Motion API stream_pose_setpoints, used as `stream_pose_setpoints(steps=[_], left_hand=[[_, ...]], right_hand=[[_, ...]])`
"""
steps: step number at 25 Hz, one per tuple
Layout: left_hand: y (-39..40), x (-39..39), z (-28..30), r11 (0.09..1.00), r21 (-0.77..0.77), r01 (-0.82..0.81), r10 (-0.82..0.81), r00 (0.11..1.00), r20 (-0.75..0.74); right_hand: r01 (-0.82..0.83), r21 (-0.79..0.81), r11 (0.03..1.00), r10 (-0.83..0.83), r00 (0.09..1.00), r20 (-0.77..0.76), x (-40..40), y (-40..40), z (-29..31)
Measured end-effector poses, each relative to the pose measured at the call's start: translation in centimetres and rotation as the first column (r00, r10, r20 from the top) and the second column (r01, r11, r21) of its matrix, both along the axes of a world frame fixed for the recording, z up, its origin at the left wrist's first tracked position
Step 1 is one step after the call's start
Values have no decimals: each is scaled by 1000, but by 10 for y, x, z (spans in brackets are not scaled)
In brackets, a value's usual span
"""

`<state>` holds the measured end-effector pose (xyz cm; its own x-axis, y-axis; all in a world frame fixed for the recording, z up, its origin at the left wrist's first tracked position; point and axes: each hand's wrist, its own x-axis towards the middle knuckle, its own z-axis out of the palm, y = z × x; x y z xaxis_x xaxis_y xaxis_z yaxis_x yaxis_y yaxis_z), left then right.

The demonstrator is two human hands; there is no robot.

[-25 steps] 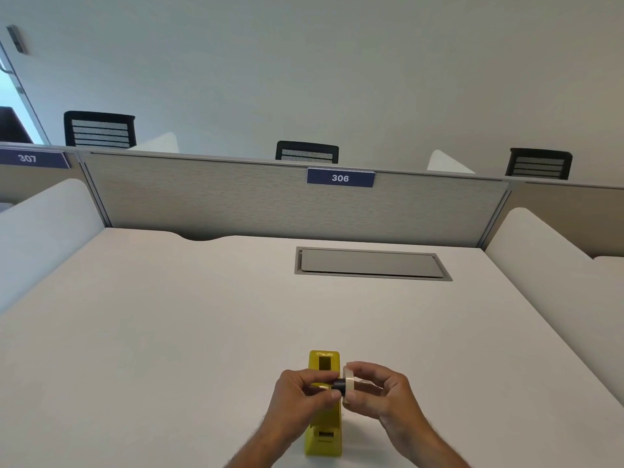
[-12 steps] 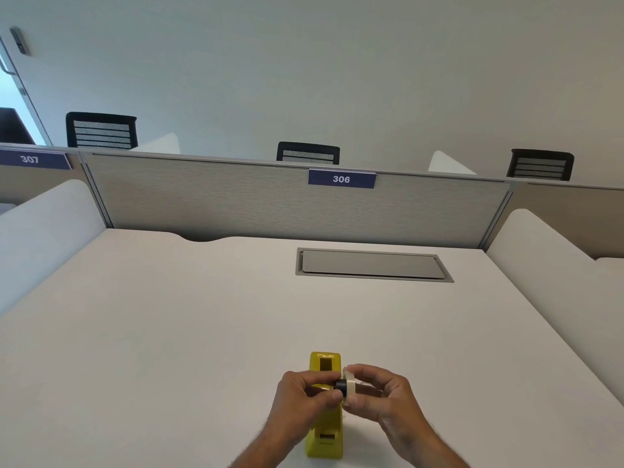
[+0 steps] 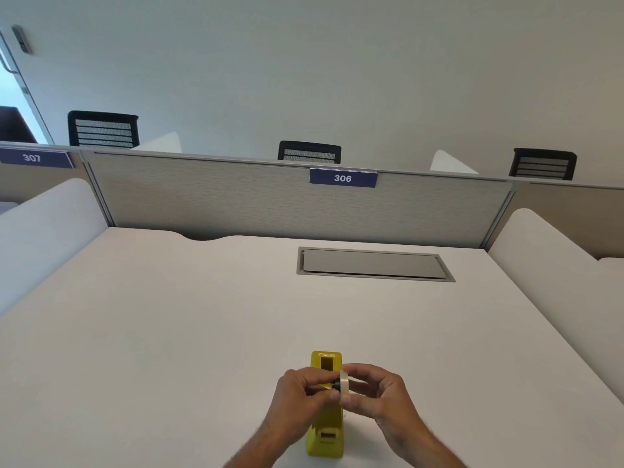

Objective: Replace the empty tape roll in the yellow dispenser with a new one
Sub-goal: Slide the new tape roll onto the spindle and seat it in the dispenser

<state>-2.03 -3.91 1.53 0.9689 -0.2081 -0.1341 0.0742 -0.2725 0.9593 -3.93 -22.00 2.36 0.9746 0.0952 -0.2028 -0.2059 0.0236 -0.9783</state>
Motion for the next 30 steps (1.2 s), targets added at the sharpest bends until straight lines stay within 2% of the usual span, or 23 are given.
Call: stream_pose_setpoints(steps=[3,8,15,21,30], left_hand=[[4,5,-4,1000,29,-8,7,1000,20],[13,12,-12,993,111,-37,31,998,55],[18,18,-14,977,212,-7,-25,989,148],[18,19,-11,978,209,3,-41,984,175],[18,19,-19,958,285,28,-86,978,191]], right_hand=[[34,-152,988,-29,999,38,5,5,-3],[4,-340,940,39,992,118,13,15,-5],[-34,-610,791,172,970,170,22,20,-1],[-36,-630,776,165,975,147,29,15,-4],[-47,-658,752,184,973,142,34,15,-16]])
